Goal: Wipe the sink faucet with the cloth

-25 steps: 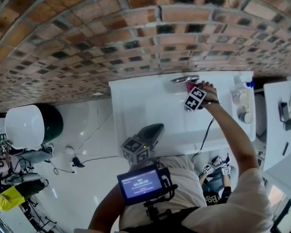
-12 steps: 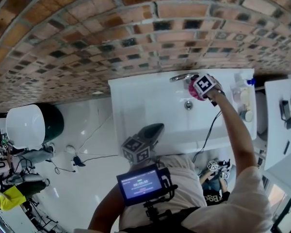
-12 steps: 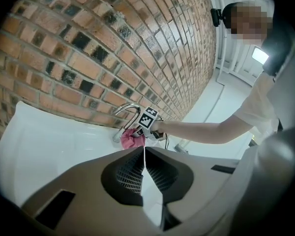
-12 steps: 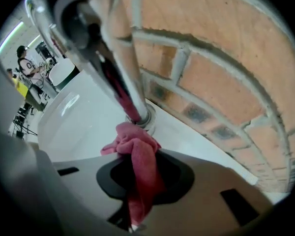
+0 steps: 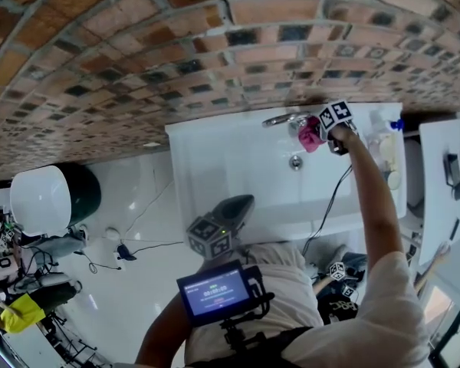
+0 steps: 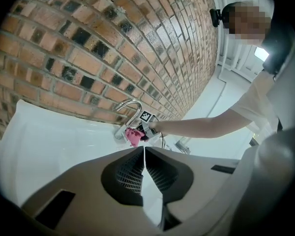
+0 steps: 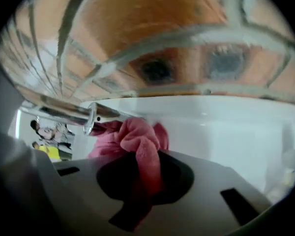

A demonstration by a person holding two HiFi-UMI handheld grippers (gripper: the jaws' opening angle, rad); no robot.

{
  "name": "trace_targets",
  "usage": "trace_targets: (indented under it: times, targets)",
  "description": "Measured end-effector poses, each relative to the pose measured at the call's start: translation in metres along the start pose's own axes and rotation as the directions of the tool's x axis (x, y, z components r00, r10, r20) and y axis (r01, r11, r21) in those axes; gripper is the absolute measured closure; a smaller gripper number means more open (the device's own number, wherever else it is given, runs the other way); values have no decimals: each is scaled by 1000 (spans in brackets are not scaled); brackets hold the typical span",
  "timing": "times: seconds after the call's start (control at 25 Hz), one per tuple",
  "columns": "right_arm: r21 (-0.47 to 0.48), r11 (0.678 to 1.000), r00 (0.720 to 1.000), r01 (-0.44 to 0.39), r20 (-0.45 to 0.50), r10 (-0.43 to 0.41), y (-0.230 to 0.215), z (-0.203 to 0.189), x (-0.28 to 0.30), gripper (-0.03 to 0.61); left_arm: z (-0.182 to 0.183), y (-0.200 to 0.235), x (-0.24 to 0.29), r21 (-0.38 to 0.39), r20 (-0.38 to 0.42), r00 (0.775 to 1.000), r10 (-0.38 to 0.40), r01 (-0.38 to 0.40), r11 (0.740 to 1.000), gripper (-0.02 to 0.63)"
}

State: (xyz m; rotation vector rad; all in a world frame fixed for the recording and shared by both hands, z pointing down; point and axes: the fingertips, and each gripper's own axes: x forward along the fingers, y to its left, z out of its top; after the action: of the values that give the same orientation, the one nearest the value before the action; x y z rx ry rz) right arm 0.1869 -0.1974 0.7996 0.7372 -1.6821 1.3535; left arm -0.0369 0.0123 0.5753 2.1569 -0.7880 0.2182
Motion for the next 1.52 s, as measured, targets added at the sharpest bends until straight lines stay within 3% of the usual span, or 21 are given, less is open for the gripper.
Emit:
trace_targets:
  times: [0.08, 0.2, 0.36, 0.6, 0.84, 0.88, 0.96, 1.08, 1.12, 1.24, 1.36, 1.44, 1.52]
  targets:
    - [136, 982, 991, -133, 8, 133, -3, -6, 4, 514, 0, 0, 0, 7, -16, 1000, 4, -4, 1000, 614]
    - [290, 911, 956, -294, 80, 283, -9, -12, 9, 514, -5, 4, -3, 0, -36, 999, 16, -16, 1000, 614]
    - [377, 806, 887, -456, 264, 378, -13, -10, 16, 514, -7, 8, 0, -2, -46, 999, 6, -7, 1000, 614]
    - [412, 653, 751, -635, 526, 399, -3, -10, 23, 514, 1, 15, -6, -17, -50, 998, 37, -38, 999, 614]
    - [413, 506, 609, -757, 726, 320, 4, -28, 16, 515, -20, 2, 10, -5, -115, 992, -46, 45, 999, 614]
    - [415, 488, 596, -768, 741, 309, 7, -32, 17, 515, -22, 0, 10, -8, -133, 990, -47, 47, 999, 614]
    - [430, 492, 612, -757, 730, 303, 16, -45, 26, 517, -27, -4, 7, -14, -152, 987, -51, 49, 999, 614]
    - [417, 578, 671, -702, 659, 340, 54, -66, 40, 517, -23, -6, 8, 3, -128, 990, -67, 68, 998, 614]
    - [395, 591, 666, -703, 656, 353, 69, -70, 38, 517, -20, -8, 9, 14, -124, 990, -73, 75, 997, 614]
    - [336, 585, 612, -738, 699, 370, 104, -83, 16, 517, -12, -16, 11, 29, -119, 988, -103, 107, 994, 614]
    - [293, 597, 579, -747, 729, 365, 132, -105, -15, 517, -6, -22, 11, 28, -109, 984, -143, 147, 989, 614]
    - [236, 633, 546, -738, 759, 354, 146, -120, -41, 515, 0, -27, 11, 35, -102, 980, -169, 173, 984, 614]
    - [174, 702, 530, -690, 783, 326, 155, -133, -68, 517, 11, -34, 13, 52, -97, 976, -194, 200, 978, 614]
